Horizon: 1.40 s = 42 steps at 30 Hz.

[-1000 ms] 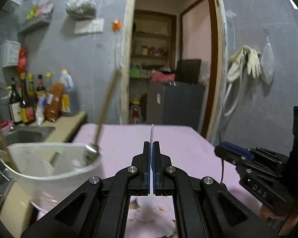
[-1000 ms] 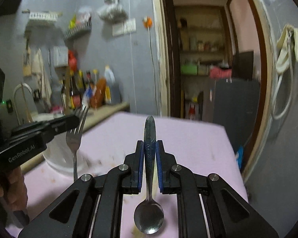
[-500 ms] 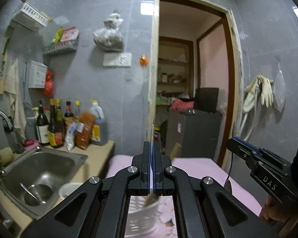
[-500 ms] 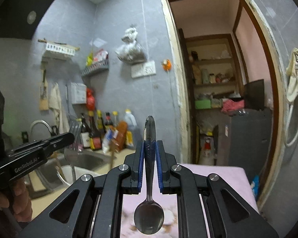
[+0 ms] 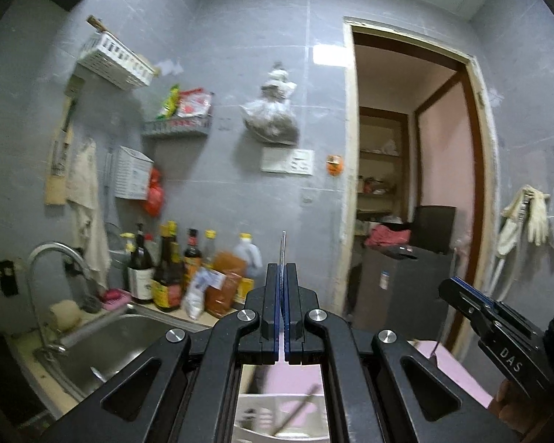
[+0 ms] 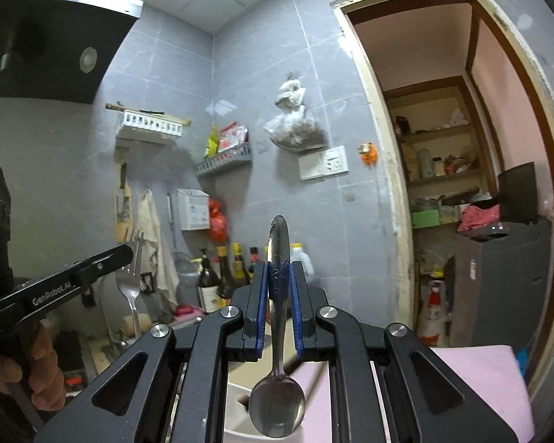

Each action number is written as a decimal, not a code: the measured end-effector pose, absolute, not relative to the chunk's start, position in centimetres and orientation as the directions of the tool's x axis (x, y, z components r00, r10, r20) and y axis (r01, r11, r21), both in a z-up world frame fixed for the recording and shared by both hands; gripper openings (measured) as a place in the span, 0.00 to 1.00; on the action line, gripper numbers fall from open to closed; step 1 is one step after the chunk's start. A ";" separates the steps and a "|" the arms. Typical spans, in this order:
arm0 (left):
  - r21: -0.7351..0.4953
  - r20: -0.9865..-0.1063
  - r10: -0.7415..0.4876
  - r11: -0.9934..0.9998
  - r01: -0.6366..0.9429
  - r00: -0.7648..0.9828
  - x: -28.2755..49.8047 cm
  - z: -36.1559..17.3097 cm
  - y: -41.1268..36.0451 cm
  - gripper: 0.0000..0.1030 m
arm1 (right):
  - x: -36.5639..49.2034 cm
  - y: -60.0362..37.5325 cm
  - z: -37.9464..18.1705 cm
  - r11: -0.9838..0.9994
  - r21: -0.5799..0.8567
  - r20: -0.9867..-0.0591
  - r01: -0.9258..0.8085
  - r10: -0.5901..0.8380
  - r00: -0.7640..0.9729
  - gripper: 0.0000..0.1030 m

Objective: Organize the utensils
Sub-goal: 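Lift and carry the fork with the left tool while the right tool carries the spoon to the basket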

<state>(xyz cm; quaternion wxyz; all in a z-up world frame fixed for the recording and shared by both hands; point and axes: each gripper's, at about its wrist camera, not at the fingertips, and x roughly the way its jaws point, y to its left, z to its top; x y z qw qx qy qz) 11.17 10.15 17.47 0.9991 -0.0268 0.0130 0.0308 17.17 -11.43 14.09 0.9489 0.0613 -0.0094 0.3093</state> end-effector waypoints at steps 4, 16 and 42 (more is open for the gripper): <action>-0.039 -0.017 0.128 0.991 -0.129 0.992 11.3 17.8 11.8 0.00 | 17.5 -9.8 14.0 0.790 0.113 0.065 -0.603 0.599 0.798 0.09; -0.020 -0.027 0.313 0.949 -0.313 0.949 15.7 15.4 15.1 0.00 | 21.0 -7.0 11.1 0.800 0.131 0.028 -0.585 0.587 0.809 0.09; -0.009 -0.219 0.183 0.982 -0.189 0.958 21.0 7.1 13.5 0.02 | 23.1 -5.3 4.4 0.808 0.100 -0.041 -0.581 0.587 0.809 0.10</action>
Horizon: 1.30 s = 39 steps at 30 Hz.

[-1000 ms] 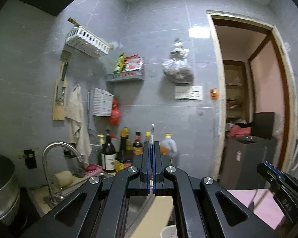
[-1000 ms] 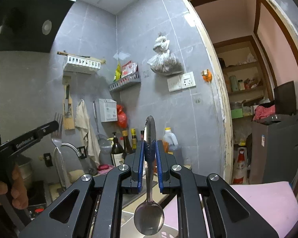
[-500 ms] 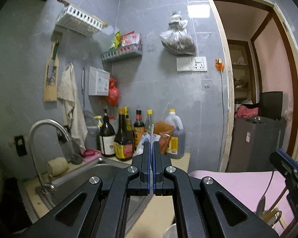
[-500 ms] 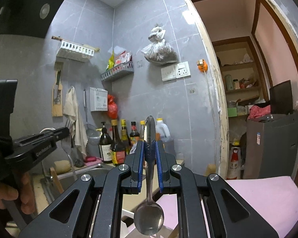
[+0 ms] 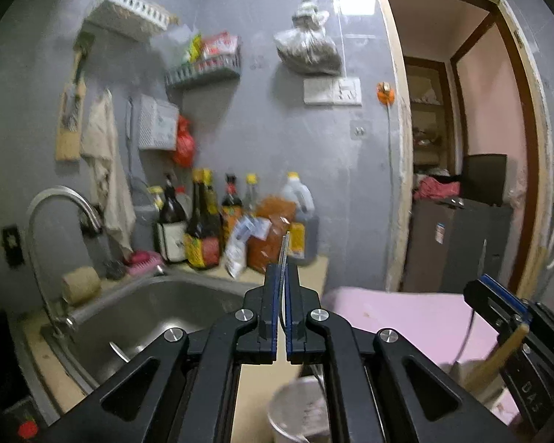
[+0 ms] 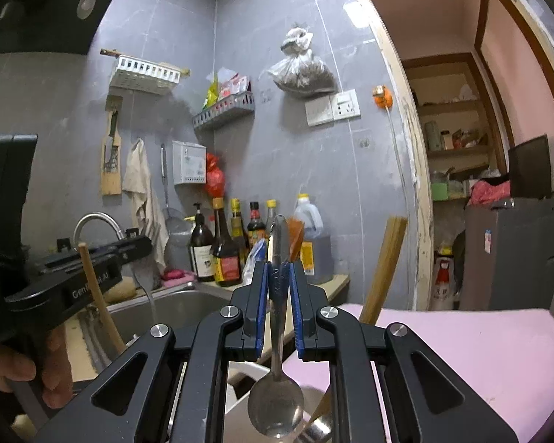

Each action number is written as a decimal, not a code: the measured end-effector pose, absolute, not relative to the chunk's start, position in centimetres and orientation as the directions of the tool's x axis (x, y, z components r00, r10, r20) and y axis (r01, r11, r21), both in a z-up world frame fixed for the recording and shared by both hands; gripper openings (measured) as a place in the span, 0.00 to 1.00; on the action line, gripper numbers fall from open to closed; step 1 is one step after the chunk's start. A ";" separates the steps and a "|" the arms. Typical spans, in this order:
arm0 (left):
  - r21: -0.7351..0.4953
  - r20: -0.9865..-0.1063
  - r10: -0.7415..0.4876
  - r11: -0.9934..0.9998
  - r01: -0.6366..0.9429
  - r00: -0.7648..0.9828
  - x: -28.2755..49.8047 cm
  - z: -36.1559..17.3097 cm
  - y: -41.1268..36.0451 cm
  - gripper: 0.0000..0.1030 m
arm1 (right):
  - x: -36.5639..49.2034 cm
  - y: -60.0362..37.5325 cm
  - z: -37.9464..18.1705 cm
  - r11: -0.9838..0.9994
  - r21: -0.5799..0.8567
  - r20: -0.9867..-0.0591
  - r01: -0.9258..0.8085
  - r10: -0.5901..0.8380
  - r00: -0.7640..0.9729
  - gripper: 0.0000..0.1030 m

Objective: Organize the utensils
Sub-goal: 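Lift and carry the fork with the left tool while the right tool carries the spoon to the basket, then open the left tool over the basket while the right tool releases the spoon into it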

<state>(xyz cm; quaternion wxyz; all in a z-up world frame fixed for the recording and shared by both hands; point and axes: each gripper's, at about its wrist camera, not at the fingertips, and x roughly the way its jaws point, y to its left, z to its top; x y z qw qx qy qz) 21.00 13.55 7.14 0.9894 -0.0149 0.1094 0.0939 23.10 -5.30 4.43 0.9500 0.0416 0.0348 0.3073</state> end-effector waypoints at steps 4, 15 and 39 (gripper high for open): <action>-0.073 -0.295 0.110 0.988 -0.137 0.949 21.4 6.6 14.2 0.02 | 23.1 -5.6 4.1 0.803 0.115 -0.063 -0.585 0.594 0.802 0.10; -0.212 -0.290 0.028 0.973 -0.093 0.957 19.6 8.1 16.2 0.17 | 22.4 -5.9 4.8 0.798 0.113 -0.063 -0.592 0.600 0.797 0.20; -0.141 -0.122 -0.056 0.989 0.039 0.991 13.4 13.8 10.4 0.82 | 17.1 -13.4 11.2 0.887 0.075 0.029 -0.456 0.455 0.890 0.81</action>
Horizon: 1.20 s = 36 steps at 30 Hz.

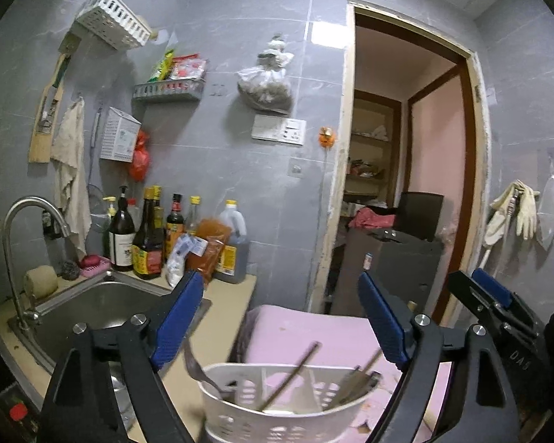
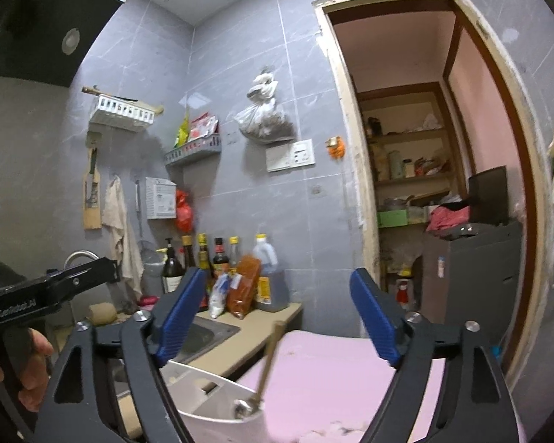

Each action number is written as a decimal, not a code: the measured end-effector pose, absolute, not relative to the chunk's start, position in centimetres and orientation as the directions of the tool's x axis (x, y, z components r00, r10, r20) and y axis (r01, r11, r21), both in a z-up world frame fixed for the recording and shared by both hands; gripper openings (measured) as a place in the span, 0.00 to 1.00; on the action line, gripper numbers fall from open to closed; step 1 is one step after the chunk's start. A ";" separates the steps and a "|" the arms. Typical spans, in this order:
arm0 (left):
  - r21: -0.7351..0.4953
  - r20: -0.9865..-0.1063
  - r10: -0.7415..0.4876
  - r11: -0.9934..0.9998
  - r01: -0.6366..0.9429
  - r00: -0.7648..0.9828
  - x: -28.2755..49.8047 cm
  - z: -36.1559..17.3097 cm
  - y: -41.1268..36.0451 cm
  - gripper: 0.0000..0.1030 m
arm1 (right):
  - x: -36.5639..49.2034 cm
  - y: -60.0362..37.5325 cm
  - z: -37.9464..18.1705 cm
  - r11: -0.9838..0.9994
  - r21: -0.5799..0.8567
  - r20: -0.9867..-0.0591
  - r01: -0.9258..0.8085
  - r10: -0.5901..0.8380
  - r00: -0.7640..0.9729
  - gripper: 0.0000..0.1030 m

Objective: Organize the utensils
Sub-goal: 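Move both tools back from the basket to the remaining wooden chopsticks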

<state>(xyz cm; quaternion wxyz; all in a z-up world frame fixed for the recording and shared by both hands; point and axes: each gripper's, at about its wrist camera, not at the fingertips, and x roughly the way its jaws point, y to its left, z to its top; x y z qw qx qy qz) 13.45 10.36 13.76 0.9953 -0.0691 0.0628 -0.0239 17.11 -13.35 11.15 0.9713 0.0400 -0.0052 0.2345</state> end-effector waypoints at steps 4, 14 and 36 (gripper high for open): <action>-0.148 -0.120 -0.076 0.987 0.058 0.990 13.1 13.2 8.8 0.95 | 16.2 -15.2 11.3 0.902 0.049 0.017 -0.430 0.430 0.903 0.92; -0.152 -0.154 -0.139 0.982 0.116 0.978 12.4 11.2 4.7 0.96 | 14.1 -20.0 10.6 0.933 0.018 -0.009 -0.359 0.359 0.933 1.00; -0.135 -0.351 -0.236 0.970 0.201 0.906 13.4 4.2 -2.8 0.97 | 15.1 -26.6 4.7 0.966 -0.015 -0.207 -0.259 0.251 0.946 1.00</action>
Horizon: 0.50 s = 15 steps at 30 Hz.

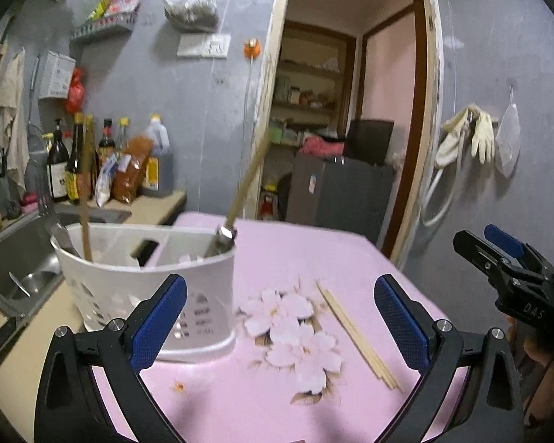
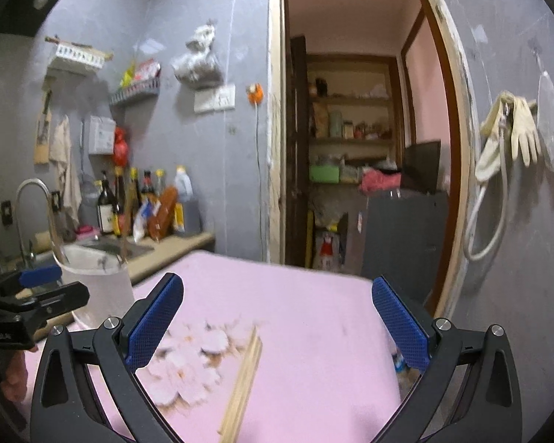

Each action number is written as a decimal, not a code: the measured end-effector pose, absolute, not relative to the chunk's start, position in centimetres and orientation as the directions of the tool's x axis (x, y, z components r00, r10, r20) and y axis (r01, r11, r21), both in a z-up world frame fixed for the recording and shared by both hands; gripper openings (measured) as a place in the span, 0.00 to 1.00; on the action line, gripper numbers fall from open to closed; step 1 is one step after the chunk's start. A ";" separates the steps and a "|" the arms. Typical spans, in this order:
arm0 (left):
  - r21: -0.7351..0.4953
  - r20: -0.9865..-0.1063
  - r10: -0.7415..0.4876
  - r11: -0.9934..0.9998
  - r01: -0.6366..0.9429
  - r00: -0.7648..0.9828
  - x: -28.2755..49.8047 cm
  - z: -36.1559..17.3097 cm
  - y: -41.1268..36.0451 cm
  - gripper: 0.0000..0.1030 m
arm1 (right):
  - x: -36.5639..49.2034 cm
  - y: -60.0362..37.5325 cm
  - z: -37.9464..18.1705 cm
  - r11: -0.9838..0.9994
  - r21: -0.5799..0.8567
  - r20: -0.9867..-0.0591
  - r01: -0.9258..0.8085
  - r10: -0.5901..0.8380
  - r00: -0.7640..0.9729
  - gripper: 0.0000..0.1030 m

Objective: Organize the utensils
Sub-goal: 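Move both tools back from the basket to the remaining wooden chopsticks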

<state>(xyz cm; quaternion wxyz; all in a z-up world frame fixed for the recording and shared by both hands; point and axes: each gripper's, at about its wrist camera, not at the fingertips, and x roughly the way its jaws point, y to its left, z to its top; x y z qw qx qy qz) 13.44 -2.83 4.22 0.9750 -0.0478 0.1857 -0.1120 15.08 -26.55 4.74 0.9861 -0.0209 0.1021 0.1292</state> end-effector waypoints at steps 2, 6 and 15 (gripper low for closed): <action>-0.139 -0.389 -0.242 0.969 0.203 0.889 14.1 3.2 -3.2 0.97 | 15.7 -26.9 3.9 0.966 -0.009 -0.253 -0.258 0.248 0.935 1.00; -0.166 -0.474 -0.257 0.965 0.201 0.842 15.7 1.5 -3.7 0.97 | 16.9 -27.2 2.3 0.965 0.003 -0.342 -0.263 0.248 0.906 0.97; -0.172 -0.645 -0.257 0.966 0.191 0.719 18.8 -1.7 -4.7 0.97 | 19.8 -26.8 -1.3 0.960 -0.034 -0.556 -0.279 0.214 0.803 0.75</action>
